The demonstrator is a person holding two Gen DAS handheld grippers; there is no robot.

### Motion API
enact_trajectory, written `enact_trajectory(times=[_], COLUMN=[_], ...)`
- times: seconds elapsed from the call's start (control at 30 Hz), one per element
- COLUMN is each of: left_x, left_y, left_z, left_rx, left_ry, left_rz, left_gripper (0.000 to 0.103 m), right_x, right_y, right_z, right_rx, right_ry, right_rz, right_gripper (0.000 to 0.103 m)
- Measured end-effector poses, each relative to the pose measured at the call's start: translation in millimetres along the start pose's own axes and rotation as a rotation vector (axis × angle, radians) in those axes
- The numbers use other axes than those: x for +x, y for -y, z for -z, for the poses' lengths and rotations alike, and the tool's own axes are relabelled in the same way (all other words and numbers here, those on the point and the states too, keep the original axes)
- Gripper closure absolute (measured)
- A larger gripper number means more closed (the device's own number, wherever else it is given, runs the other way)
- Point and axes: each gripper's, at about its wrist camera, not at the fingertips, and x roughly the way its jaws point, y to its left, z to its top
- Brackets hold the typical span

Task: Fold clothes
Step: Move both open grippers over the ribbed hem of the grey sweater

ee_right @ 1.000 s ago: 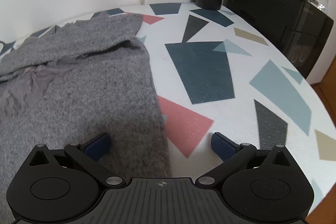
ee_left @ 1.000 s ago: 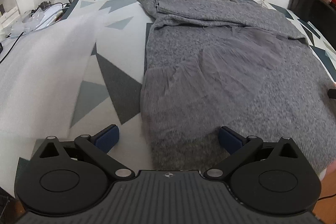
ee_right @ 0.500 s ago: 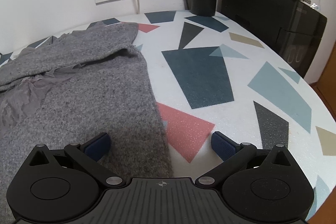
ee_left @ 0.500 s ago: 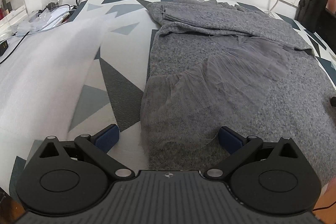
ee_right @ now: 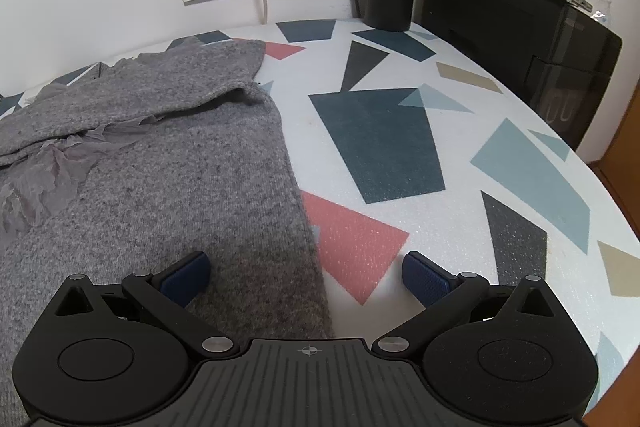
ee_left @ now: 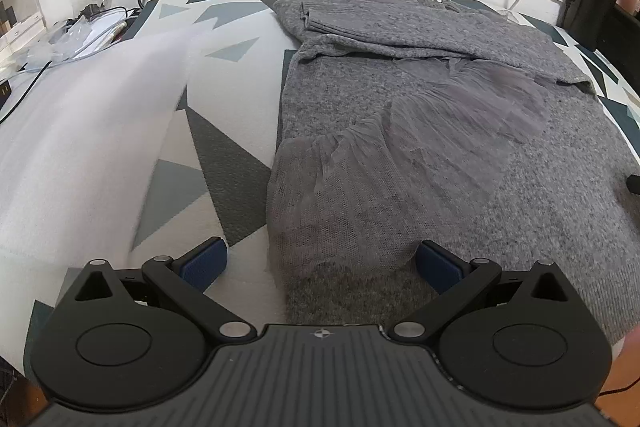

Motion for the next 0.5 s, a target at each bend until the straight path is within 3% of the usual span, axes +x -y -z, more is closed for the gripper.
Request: enact_trajectory(times=[0.23,0.5], left_x=[0.7,-0.4], left_y=[2.2,3.5], left_z=[-4.2,0.6], left_rx=[-0.037,-0.034], left_ry=[-0.038,-0.005], left_rz=[-0.026,-0.031], left_gripper=[0.000,0.000], right_x=[0.6,0.1], right_y=[1.3,3.2], right_z=[-2.3,-2.6], right_rx=[-0.002,-0.030], right_ry=[-0.014,-0.028], right_rz=[-0.004,-0.028], right_gripper=[0.001,0.001])
